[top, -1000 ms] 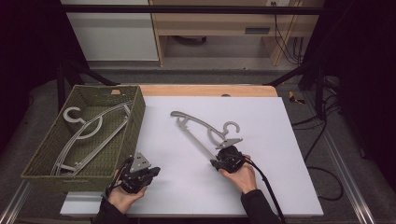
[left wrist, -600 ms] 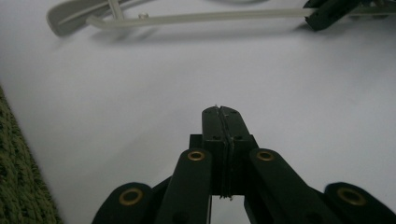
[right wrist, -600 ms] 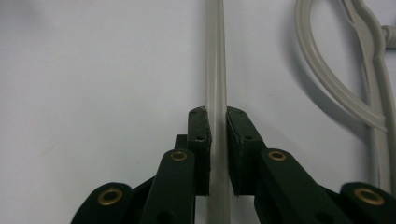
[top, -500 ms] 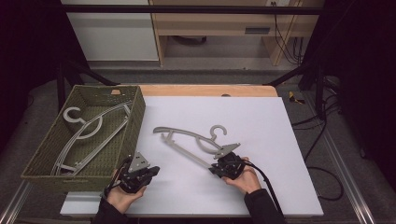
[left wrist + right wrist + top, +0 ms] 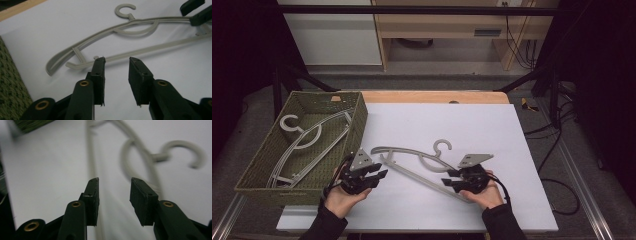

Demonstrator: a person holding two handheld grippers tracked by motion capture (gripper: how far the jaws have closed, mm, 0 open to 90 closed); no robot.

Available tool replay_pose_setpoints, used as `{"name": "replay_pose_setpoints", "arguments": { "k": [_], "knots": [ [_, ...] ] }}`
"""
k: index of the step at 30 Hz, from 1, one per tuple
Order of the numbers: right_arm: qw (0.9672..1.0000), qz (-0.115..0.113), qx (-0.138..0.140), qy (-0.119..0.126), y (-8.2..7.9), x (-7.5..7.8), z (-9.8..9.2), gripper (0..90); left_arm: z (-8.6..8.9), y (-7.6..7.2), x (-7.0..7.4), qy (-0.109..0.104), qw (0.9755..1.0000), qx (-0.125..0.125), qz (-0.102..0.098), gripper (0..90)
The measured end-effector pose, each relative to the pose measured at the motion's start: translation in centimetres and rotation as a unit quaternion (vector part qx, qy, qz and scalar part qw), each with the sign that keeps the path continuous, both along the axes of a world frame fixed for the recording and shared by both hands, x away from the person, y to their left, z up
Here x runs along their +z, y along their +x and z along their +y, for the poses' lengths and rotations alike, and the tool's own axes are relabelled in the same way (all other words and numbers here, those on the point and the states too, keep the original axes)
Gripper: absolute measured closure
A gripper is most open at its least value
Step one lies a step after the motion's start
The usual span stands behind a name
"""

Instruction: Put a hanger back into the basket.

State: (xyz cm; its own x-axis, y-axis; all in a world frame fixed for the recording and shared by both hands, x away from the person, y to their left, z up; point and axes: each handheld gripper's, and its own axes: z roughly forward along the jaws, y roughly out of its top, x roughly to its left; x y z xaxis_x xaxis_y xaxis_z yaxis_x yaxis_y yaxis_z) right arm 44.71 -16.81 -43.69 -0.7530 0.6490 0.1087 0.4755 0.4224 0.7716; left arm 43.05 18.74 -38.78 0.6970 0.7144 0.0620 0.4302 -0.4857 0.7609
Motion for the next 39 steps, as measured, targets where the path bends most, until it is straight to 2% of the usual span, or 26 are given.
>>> {"name": "replay_pose_setpoints", "arguments": {
  "k": [2, 4, 6, 9, 11, 13, 18, 21, 22, 24, 30, 36, 38, 39],
  "knots": [
    [0.9989, -0.009, -0.044, -0.010, -0.1, 0.4, -1.7, 55.3, -0.2, 0.7, 0.3, -0.004, 0.9999, -0.012, 0.011, 53.8],
    [0.9964, 0.001, -0.080, -0.027, -0.3, 0.2, -2.8, 51.9, -0.4, 1.5, 0.4, -0.007, 0.9998, -0.019, 0.008, 46.1],
    [0.9948, 0.015, -0.093, -0.038, -0.5, -0.5, -3.5, 51.4, -0.7, 2.4, 0.6, -0.010, 0.9995, -0.027, 0.011, 39.5],
    [0.9932, 0.027, -0.092, -0.065, -0.5, -1.4, -3.8, 53.5, -1.2, 3.8, 0.9, -0.009, 0.9993, -0.032, 0.016, 31.7],
    [0.9924, 0.037, -0.097, -0.066, -0.3, -1.7, -3.7, 56.1, -1.6, 4.5, 1.0, -0.012, 0.9991, -0.034, 0.023, 26.9],
    [0.9923, 0.045, -0.093, -0.068, -0.1, -2.0, -3.6, 58.9, -2.0, 5.1, 1.0, 0.003, 0.9992, -0.036, 0.018, 25.8],
    [0.9911, 0.064, -0.084, -0.082, 0.4, -2.9, -2.9, 65.9, -2.8, 5.8, 0.7, 0.020, 0.9987, -0.043, 0.018, 23.9],
    [0.9908, 0.064, -0.079, -0.089, 0.7, -3.2, -2.8, 72.1, -3.1, 5.8, 0.5, 0.024, 0.9985, -0.045, 0.018, 23.8],
    [0.9911, 0.057, -0.079, -0.091, 0.8, -3.3, -2.9, 75.1, -3.2, 5.8, 0.5, 0.024, 0.9985, -0.046, 0.019, 23.7],
    [0.9915, 0.063, -0.076, -0.085, 0.9, -3.3, -2.9, 78.1, -3.1, 5.8, 0.5, 0.027, 0.9984, -0.046, 0.019, 23.8],
    [0.9921, 0.061, -0.062, -0.090, 0.9, -3.2, -2.7, 77.6, -3.0, 5.8, 0.5, 0.032, 0.9982, -0.046, 0.019, 24.6],
    [0.9920, 0.057, -0.057, -0.097, 1.1, -3.2, -2.6, 81.1, -3.0, 5.7, 0.4, 0.037, 0.9977, -0.053, 0.022, 25.8],
    [0.9928, 0.051, -0.052, -0.094, 1.2, -3.3, -2.7, 81.8, -3.0, 5.6, 0.4, 0.040, 0.9974, -0.056, 0.021, 26.1],
    [0.9936, 0.051, -0.040, -0.093, 1.2, -3.3, -2.9, 81.9, -3.0, 5.6, 0.4, 0.039, 0.9973, -0.058, 0.019, 26.1]
  ]
}}
